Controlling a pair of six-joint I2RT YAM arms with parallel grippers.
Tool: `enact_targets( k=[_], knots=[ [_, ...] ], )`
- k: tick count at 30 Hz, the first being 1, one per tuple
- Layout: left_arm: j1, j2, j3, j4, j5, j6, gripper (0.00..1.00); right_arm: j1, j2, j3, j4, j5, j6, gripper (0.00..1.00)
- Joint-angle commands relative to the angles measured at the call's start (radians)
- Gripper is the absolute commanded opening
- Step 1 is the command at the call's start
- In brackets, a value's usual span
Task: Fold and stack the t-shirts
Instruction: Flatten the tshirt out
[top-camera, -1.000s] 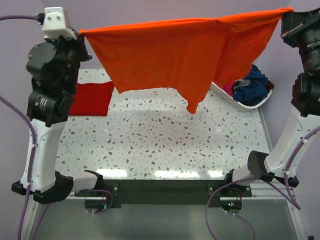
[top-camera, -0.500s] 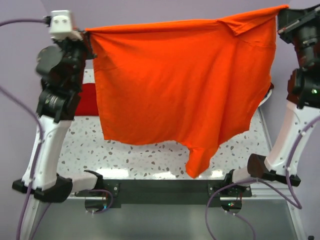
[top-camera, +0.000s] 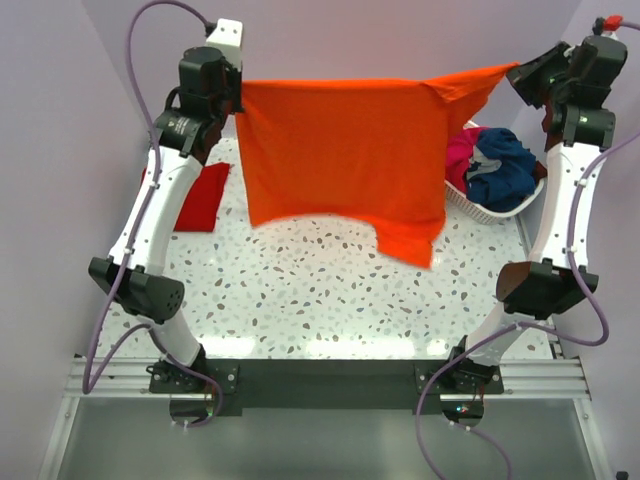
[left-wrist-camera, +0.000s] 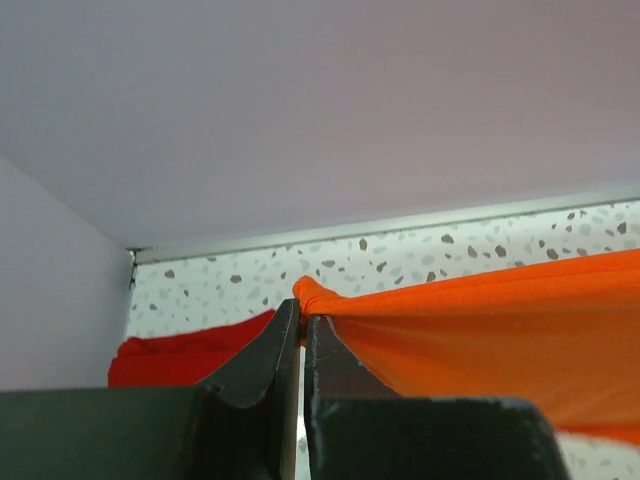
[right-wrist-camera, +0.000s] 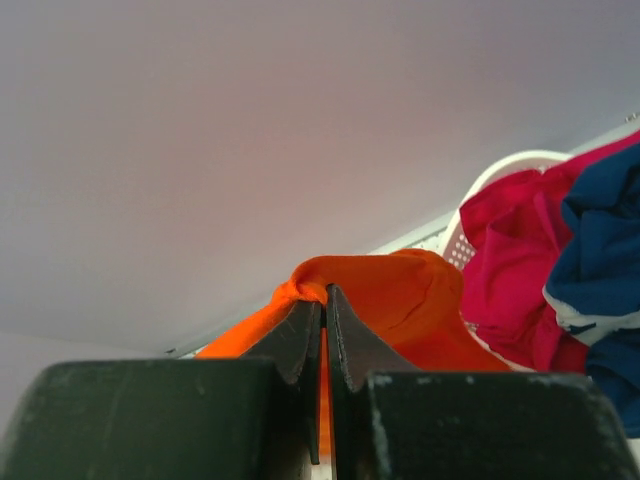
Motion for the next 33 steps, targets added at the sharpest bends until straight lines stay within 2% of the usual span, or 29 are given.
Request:
enact_targets(
  k=[1, 7, 12, 17, 22, 28, 31, 33],
  knots=[
    [0.025, -0.082, 0.095, 0.040, -0.012, 0.062, 0.00, -0.014, -0.089, 0.095, 0.065, 0.022, -0.024, 0.00],
    [0.025, -0.212, 0.023, 0.086, 0.025, 0.078, 0.00, -0.012, -0.177, 0.111, 0.064, 0.022, -0.039, 0.00],
    [0.025, -0.424, -0.120, 0.197, 0.077, 0.088, 0.00, -0.014, -0.288, 0.128, 0.067, 0.009, -0.061, 0.00],
    [0.025, -0.550, -0.132, 0.198, 0.095, 0.089, 0.00, -0.012, -0.352, 0.203, 0.047, 0.009, -0.067, 0.00],
    [0.025, -0.536, -0.002, 0.014, 0.169, 0.074, 0.00, 0.014, -0.383, 0.293, -0.023, 0.106, -0.071, 0.00],
    [0.025, -0.483, -0.020, -0.069, 0.218, 0.068, 0.00, 0.021, -0.357, 0.329, -0.021, 0.121, -0.052, 0.00],
    [0.025, -0.443, -0.087, -0.067, 0.215, 0.069, 0.00, 0.021, -0.336, 0.225, 0.004, 0.073, -0.015, 0.00],
    [0.025, -0.426, -0.184, -0.040, 0.195, 0.071, 0.00, 0.031, -0.333, 0.065, 0.048, 0.027, 0.007, 0.00]
  ],
)
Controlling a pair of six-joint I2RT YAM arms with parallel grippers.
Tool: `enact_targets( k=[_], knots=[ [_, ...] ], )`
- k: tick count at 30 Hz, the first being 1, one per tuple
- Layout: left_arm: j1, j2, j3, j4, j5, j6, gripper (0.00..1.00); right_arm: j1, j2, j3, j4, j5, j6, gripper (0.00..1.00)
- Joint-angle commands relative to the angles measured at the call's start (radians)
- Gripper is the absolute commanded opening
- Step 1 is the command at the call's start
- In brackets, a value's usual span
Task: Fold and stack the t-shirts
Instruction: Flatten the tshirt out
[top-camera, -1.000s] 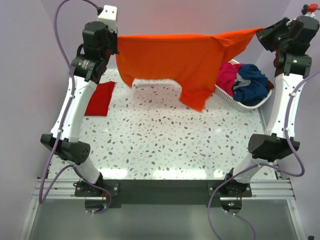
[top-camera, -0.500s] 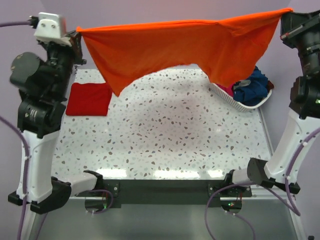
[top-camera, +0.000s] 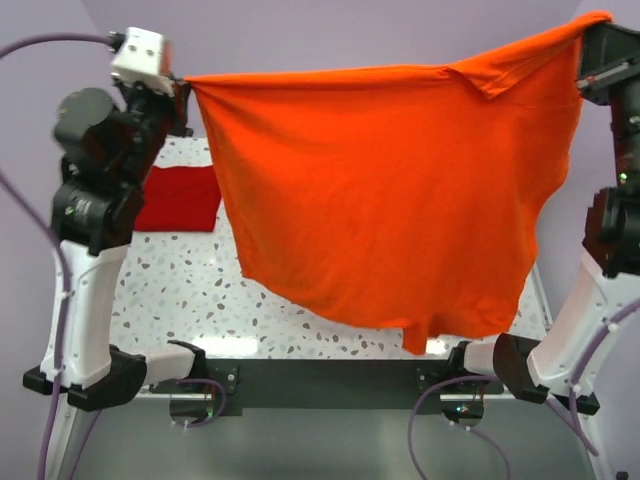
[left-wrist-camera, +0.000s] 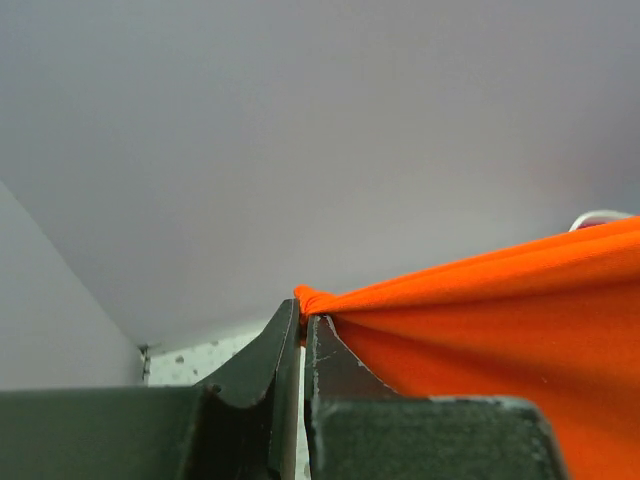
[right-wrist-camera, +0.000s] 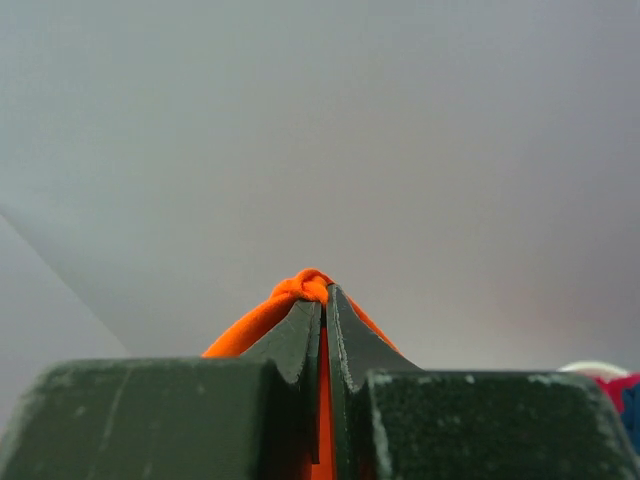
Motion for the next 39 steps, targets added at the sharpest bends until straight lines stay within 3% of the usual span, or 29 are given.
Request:
enact_targets(
  k=[1, 2, 5, 9, 11, 12, 13, 14, 15, 16, 18, 19, 22, 25, 31, 39],
  knots=[
    [0.016, 0.081, -0.141, -0.020, -0.055, 0.018, 0.00, 0.021, 0.074, -0.224, 0.042, -0.032, 0.048, 0.00],
    [0.019, 0.094, -0.224, -0.010, -0.072, 0.021, 0.00, 0.042, 0.072, -0.352, 0.063, -0.025, 0.042, 0.00],
    [0.072, 0.183, -0.342, 0.047, -0.051, 0.024, 0.00, 0.201, 0.118, -0.529, 0.133, 0.134, -0.096, 0.00],
    [0.116, 0.408, -0.282, 0.049, 0.015, 0.033, 0.00, 0.259, 0.374, -0.539, 0.171, 0.158, -0.075, 0.00],
    [0.126, 0.561, -0.176, 0.056, -0.003, 0.023, 0.27, 0.260, 0.588, -0.398, 0.128, 0.145, -0.088, 0.00],
    [0.131, 0.610, -0.129, 0.050, -0.015, 0.016, 0.49, 0.259, 0.664, -0.310, 0.086, 0.120, -0.105, 0.25],
    [0.137, 0.710, -0.067, 0.029, -0.044, 0.010, 0.82, 0.260, 0.833, -0.198, -0.058, 0.104, -0.127, 0.47],
    [0.139, 0.758, 0.072, 0.000, -0.055, 0.004, 0.92, 0.263, 0.895, 0.019, -0.129, 0.092, -0.144, 0.67],
    [0.137, 0.801, 0.146, -0.067, -0.060, 0.003, 1.00, 0.263, 0.951, 0.104, -0.239, 0.081, -0.174, 0.98],
    [0.137, 0.854, 0.209, -0.094, -0.051, -0.002, 1.00, 0.263, 0.972, 0.155, -0.266, 0.075, -0.187, 0.99],
    [0.136, 0.837, 0.223, -0.071, -0.028, -0.022, 1.00, 0.265, 0.896, 0.054, -0.193, 0.075, -0.222, 0.99],
    [0.136, 0.786, 0.140, -0.048, 0.004, -0.036, 1.00, 0.265, 0.768, -0.151, -0.133, 0.078, -0.228, 0.99],
    [0.135, 0.677, -0.057, 0.035, 0.035, -0.066, 1.00, 0.265, 0.605, -0.467, 0.036, 0.079, -0.254, 0.99],
    [0.134, 0.616, -0.172, 0.053, 0.092, -0.123, 1.00, 0.265, 0.517, -0.603, 0.030, 0.052, -0.268, 0.98],
    [0.111, 0.536, -0.473, 0.101, 0.178, -0.247, 1.00, 0.309, 0.456, -0.769, 0.019, -0.010, -0.300, 0.94],
    [0.103, 0.531, -0.637, 0.165, 0.221, -0.353, 1.00, 0.366, 0.480, -0.898, 0.085, -0.016, -0.246, 0.94]
  ],
)
